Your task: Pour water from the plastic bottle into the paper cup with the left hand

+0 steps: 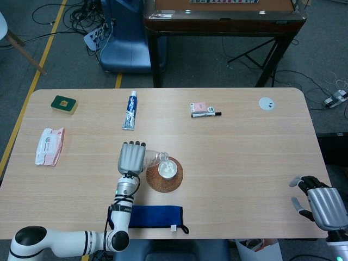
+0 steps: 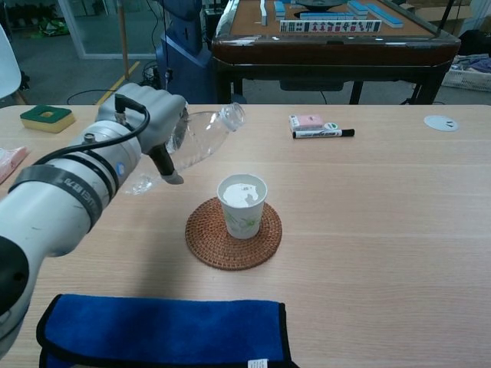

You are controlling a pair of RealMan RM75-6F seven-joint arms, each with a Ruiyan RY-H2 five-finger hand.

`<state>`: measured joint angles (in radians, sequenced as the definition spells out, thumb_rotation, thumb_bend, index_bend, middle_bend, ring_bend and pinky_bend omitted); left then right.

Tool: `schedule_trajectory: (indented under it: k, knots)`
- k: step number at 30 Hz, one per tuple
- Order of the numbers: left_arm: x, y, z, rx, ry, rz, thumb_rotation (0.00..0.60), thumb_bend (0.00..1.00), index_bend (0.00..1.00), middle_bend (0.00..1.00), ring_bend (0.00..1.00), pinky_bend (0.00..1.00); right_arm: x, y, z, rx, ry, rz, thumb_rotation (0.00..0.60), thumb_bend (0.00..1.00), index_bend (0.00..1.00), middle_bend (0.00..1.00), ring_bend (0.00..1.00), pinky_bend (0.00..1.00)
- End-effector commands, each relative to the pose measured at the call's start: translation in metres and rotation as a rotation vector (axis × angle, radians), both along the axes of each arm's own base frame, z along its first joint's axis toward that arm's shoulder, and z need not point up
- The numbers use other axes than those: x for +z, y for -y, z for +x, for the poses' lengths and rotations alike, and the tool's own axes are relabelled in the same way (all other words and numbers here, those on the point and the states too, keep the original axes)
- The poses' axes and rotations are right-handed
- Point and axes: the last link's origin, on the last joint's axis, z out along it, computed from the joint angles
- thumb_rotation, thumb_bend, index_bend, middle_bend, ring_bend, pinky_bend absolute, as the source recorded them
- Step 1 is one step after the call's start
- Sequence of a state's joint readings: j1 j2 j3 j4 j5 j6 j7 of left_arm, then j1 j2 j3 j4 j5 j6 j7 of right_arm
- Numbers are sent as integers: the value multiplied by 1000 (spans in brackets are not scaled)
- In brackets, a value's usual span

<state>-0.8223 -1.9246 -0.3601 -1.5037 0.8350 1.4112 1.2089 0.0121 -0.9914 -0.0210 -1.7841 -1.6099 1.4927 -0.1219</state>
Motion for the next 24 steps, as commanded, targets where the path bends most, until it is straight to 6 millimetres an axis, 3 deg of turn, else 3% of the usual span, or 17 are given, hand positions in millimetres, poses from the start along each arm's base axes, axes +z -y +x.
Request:
schedule_trajectory:
  k: [1,17,24]
  knots:
    - [18,-6,-9,2,206,49,600,60,757,745,540,570,0,0,0,-1,0,0,600,348,428,354,307,570]
    - [44,-16,-58,251,580,112,600,60,743,746,537,570,-2,-1,0,0,-3,9,600,348,428,354,307,571]
    - [53,-16,-78,279,712,132,600,60,718,745,526,547,-4,-1,0,-4,-6,15,600,347,428,354,307,571]
